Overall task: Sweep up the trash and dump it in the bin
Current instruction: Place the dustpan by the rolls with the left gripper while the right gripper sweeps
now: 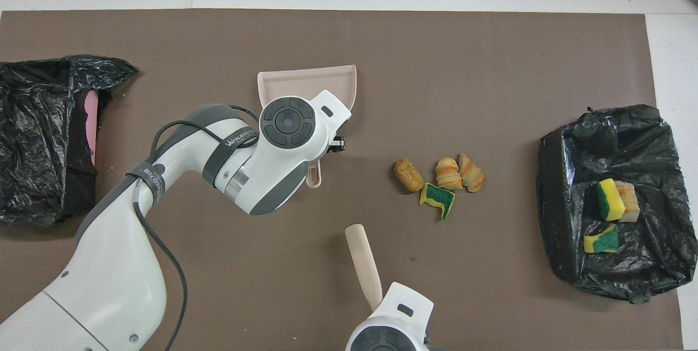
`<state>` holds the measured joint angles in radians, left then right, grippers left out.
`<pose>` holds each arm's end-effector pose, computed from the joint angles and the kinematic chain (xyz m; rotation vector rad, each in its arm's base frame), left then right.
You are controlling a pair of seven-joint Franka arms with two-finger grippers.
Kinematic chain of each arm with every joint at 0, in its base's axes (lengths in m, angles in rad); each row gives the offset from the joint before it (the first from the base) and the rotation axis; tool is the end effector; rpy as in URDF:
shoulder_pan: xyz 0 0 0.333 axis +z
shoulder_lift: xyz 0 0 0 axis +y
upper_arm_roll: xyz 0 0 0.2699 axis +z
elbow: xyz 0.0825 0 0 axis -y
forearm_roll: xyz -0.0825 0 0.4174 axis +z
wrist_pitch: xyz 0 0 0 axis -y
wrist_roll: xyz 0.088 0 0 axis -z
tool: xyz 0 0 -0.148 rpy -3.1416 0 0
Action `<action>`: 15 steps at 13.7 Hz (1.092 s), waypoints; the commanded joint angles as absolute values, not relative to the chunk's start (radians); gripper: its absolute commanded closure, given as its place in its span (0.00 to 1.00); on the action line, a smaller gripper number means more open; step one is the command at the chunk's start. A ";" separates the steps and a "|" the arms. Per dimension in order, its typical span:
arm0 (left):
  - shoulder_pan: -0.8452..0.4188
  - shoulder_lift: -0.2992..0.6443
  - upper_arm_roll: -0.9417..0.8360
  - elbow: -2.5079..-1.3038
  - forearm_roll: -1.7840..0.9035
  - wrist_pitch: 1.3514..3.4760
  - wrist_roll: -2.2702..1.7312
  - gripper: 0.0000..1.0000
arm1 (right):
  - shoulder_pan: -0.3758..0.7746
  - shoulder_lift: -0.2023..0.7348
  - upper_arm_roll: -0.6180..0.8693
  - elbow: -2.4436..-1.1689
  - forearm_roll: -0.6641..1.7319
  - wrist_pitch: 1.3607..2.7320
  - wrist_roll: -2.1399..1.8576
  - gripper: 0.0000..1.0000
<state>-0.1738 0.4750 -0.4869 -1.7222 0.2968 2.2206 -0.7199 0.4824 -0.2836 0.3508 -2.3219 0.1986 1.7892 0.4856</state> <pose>0.5570 -0.3925 0.2446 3.1041 -0.0869 0.1351 0.2982 0.3555 0.3278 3.0054 0.3823 -0.4002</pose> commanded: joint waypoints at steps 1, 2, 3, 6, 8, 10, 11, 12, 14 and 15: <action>-0.167 0.456 -0.482 -1.730 0.324 2.224 -0.729 0.68 | 0.385 -0.330 0.357 -2.293 0.210 1.730 0.449 1.00; -0.164 0.450 -0.482 -1.724 0.334 2.221 -0.727 0.71 | 0.353 -0.331 0.356 -2.283 0.204 1.729 0.448 1.00; -0.164 0.445 -0.482 -1.720 0.357 2.217 -0.727 0.73 | 0.315 -0.331 0.353 -2.272 0.190 1.730 0.439 1.00; -0.156 0.428 -0.482 -1.724 0.411 2.201 -0.648 0.90 | 0.181 -0.325 0.354 -2.273 0.112 1.741 0.400 1.00; -0.146 0.405 -0.477 -1.726 0.408 2.154 -0.463 0.96 | 0.117 -0.327 0.354 -2.293 -0.021 1.735 0.339 1.00; -0.126 0.391 -0.479 -1.729 0.408 2.097 -0.271 0.97 | 0.017 -0.321 0.354 -2.309 -0.069 1.764 0.251 1.00; -0.124 0.388 -0.479 -1.732 0.407 2.079 -0.196 0.97 | -0.036 -0.318 0.356 -2.318 -0.105 1.790 0.194 1.00; -0.115 0.384 -0.479 -1.733 0.408 2.050 -0.105 0.99 | -0.084 -0.313 0.356 -2.328 -0.118 1.825 0.155 1.00; -0.100 0.364 -0.479 -1.744 0.407 1.984 0.158 1.00 | -0.145 -0.257 0.357 -2.341 -0.182 1.880 0.120 1.00; -0.080 0.359 -0.479 -1.747 0.403 1.973 0.238 1.00 | -0.158 -0.223 0.357 -2.341 -0.205 1.911 0.117 1.00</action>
